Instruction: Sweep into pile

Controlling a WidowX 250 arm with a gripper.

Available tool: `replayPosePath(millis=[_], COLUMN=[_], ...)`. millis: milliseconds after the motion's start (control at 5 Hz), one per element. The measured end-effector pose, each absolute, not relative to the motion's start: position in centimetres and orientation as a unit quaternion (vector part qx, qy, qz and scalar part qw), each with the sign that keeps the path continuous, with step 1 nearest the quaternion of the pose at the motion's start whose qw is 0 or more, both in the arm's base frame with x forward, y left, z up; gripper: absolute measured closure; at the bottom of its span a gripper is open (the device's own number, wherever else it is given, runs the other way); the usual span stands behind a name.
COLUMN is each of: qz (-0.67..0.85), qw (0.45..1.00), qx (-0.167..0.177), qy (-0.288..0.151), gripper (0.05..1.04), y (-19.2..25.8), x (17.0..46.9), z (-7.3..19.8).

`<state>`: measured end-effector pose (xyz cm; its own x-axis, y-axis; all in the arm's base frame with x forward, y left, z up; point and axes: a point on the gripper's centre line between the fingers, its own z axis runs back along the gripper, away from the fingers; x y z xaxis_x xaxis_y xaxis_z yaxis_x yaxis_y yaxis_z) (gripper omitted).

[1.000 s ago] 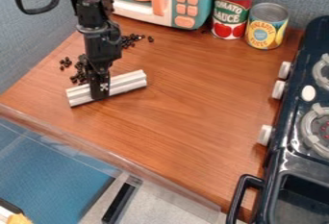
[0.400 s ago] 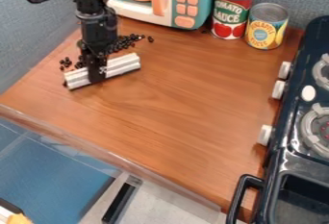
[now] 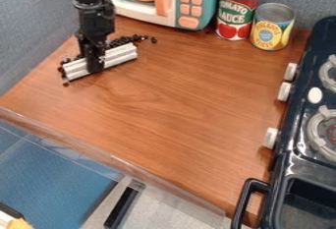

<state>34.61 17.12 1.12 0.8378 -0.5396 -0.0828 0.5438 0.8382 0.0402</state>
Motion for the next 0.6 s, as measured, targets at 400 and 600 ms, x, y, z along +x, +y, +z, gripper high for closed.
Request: replayPosePath(millis=[400,600], qz=[-0.276,-0.271], qw=[0.960,0.962], qx=[0.027,0.020], qy=[0.042,0.038], gripper=[0.706,0.706], y=[18.17,18.26], x=[35.11,35.04], z=[1.13,1.24])
